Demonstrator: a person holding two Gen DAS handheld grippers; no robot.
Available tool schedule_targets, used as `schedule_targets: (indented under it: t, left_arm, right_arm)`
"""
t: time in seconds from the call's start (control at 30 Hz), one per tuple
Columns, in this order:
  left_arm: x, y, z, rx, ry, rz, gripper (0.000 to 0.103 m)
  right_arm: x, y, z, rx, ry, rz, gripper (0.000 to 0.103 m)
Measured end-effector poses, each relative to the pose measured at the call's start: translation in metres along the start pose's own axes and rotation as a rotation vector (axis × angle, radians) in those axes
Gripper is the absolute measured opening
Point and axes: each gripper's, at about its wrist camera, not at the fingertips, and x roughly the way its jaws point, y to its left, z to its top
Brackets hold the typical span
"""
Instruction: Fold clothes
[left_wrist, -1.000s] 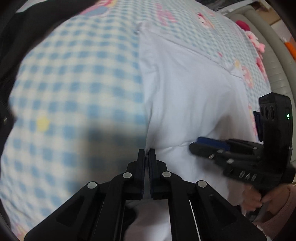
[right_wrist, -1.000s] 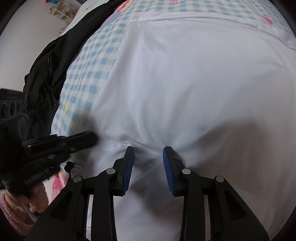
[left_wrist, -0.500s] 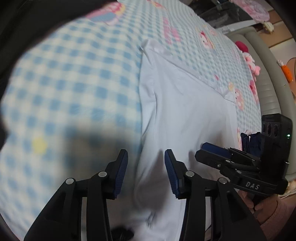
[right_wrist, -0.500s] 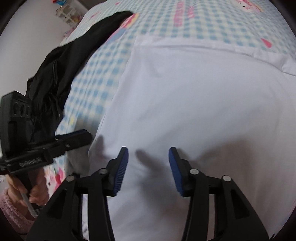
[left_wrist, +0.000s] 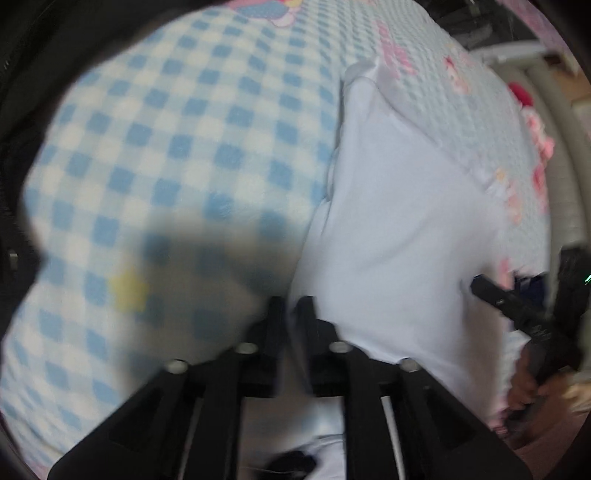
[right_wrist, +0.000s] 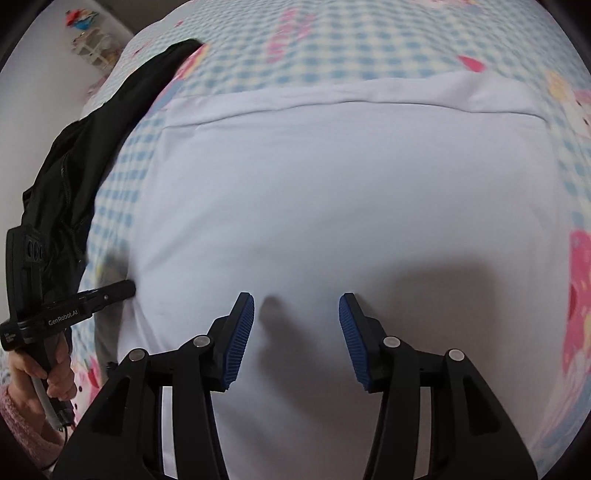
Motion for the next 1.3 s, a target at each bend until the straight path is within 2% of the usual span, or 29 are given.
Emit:
schedule_targets:
  t: [0.03,0.13,0.2,0.33,0.43,0.47,0.5,0.53,0.6,0.63,0.67,0.8,0.93,0.97,1.03,1.07,1.2,1.3]
  left_arm:
    - [-0.007,-0.002,0.005,-0.01,-0.046,-0.047,0.041]
    - [-0.015,-0.012,0.021,0.025,-0.117,-0.044,0.044]
    - [-0.007,-0.016,0.038,0.046,-0.105,-0.031,0.044]
    - [0.015,-0.024,0.079,0.091,-0.09,-0.032,0.044]
    - [0.034,-0.024,0.112,0.08,-0.082,-0.061,0.044]
    - [0.044,-0.03,0.122,0.076,-0.071,-0.067,0.038]
    - [0.054,-0.036,0.13,0.077,-0.059,-0.069,0.01]
    - [0.06,-0.044,0.136,0.098,-0.05,-0.057,0.004]
    - [0.056,-0.057,0.14,0.153,-0.073,0.006,0.003]
    - [0.051,-0.062,0.14,0.171,-0.089,0.037,0.003]
    - [0.046,-0.065,0.14,0.184,-0.103,0.067,0.003]
    - [0.043,-0.057,0.143,0.18,-0.112,0.169,0.003]
    - [0.052,-0.047,0.149,0.168,-0.098,0.226,0.004]
    - [0.055,-0.046,0.15,0.169,-0.094,0.237,0.005]
    - [0.062,-0.045,0.15,0.17,-0.086,0.257,0.008]
    - [0.064,-0.042,0.151,0.166,-0.082,0.259,0.008]
    - [0.064,-0.036,0.154,0.15,-0.072,0.235,0.008]
    - [0.062,-0.033,0.156,0.145,-0.051,0.183,0.011]
  right_arm:
    - [-0.008,-0.008,0.002,0.001,-0.029,-0.027,0.049]
    - [-0.036,-0.044,0.012,0.029,-0.154,-0.163,0.053]
    - [-0.047,-0.078,0.022,0.089,-0.206,-0.239,0.058]
    - [-0.046,-0.152,0.053,0.261,-0.212,-0.211,0.058]
    - [-0.032,-0.188,0.08,0.308,-0.2,-0.145,0.06]
    - [-0.023,-0.197,0.09,0.314,-0.182,-0.102,0.061]
    - [-0.015,-0.204,0.098,0.318,-0.16,-0.063,0.062]
    - [-0.009,-0.206,0.104,0.313,-0.133,-0.031,0.061]
    - [0.0,-0.204,0.116,0.271,-0.085,0.011,0.033]
    - [-0.003,-0.198,0.12,0.224,-0.084,0.003,0.027]
    - [-0.008,-0.192,0.123,0.176,-0.088,-0.01,0.016]
    - [-0.023,-0.192,0.132,0.143,-0.117,0.047,0.014]
    - [-0.012,-0.192,0.139,0.093,-0.086,0.004,0.014]
    - [-0.008,-0.19,0.14,0.087,-0.078,-0.003,0.018]
    - [0.0,-0.184,0.142,0.085,-0.06,-0.001,0.046]
    - [0.008,-0.18,0.142,0.079,-0.039,0.011,0.064]
    - [0.018,-0.178,0.144,0.087,-0.005,0.004,0.066]
    - [-0.01,-0.188,0.145,0.162,-0.101,-0.026,0.067]
